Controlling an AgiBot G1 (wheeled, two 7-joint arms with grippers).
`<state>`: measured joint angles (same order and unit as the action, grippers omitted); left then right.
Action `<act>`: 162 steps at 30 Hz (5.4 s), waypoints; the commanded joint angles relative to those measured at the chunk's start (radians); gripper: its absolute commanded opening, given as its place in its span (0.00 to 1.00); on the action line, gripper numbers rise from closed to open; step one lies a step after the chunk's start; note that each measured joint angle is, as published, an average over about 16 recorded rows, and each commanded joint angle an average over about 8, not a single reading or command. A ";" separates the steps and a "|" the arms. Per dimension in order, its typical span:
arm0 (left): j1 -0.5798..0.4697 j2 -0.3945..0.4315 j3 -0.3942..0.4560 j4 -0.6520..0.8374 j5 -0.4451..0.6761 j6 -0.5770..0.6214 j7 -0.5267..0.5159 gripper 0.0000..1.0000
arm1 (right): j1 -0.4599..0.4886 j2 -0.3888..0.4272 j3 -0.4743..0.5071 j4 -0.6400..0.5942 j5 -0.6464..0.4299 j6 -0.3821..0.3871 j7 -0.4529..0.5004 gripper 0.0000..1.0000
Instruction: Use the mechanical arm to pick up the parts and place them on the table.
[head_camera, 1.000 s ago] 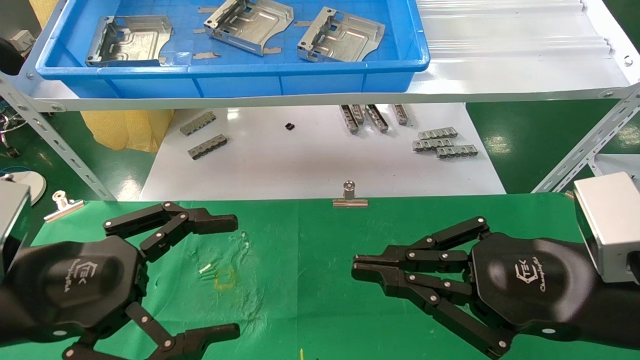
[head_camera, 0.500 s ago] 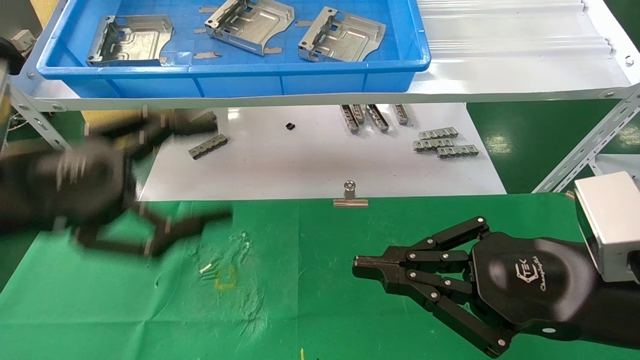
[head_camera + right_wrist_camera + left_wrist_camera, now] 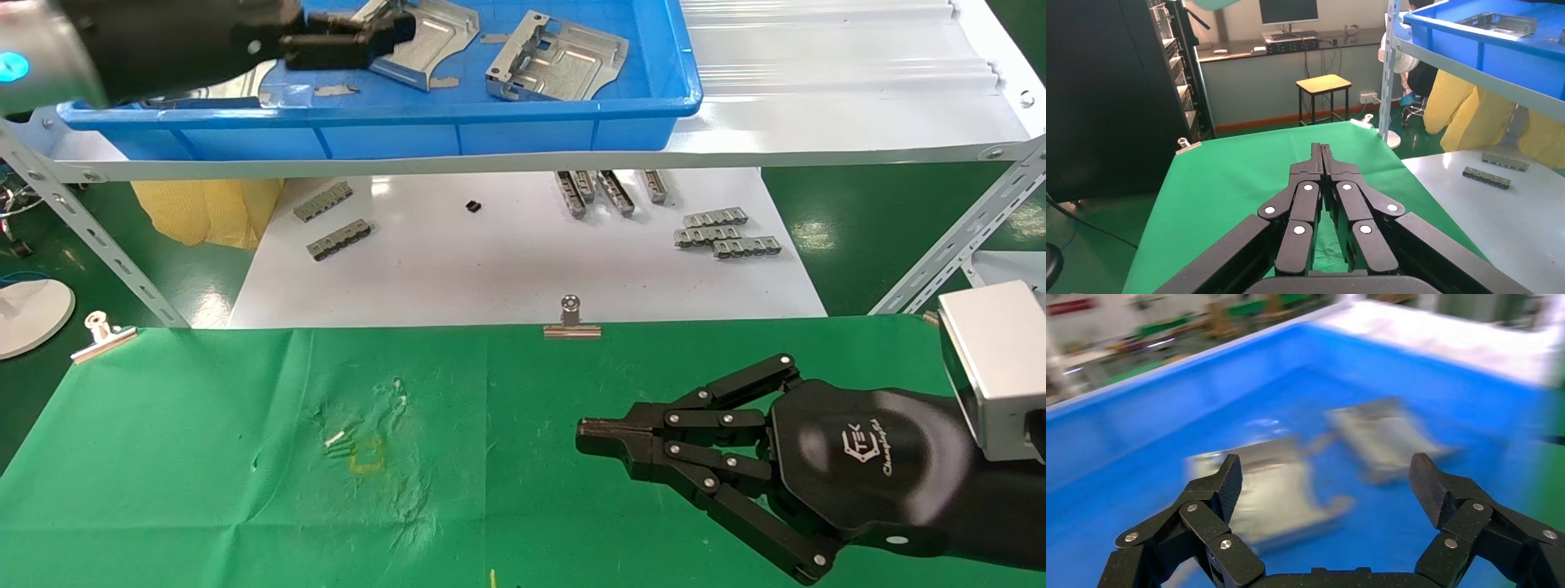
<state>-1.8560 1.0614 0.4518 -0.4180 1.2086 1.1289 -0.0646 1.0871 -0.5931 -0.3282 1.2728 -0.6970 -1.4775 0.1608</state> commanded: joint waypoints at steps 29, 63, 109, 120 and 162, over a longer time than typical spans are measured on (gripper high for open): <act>-0.172 0.188 0.019 0.412 0.069 -0.294 0.130 0.41 | 0.000 0.000 -0.001 0.000 0.001 0.000 0.000 1.00; -0.183 0.237 0.067 0.430 0.138 -0.352 0.026 0.00 | 0.000 0.001 -0.002 0.000 0.001 0.001 -0.001 1.00; -0.051 -0.076 0.071 0.114 -0.015 0.478 0.432 0.00 | 0.001 0.001 -0.003 0.000 0.002 0.001 -0.001 1.00; 0.096 -0.105 0.262 0.049 0.034 0.440 0.573 0.00 | 0.001 0.001 -0.003 0.000 0.002 0.001 -0.001 1.00; 0.140 -0.057 0.259 0.460 0.033 0.458 0.729 1.00 | 0.001 0.002 -0.004 0.000 0.003 0.002 -0.002 1.00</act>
<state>-1.7213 1.0106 0.7193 0.0339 1.2533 1.5837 0.6778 1.0879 -0.5915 -0.3320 1.2726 -0.6943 -1.4758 0.1589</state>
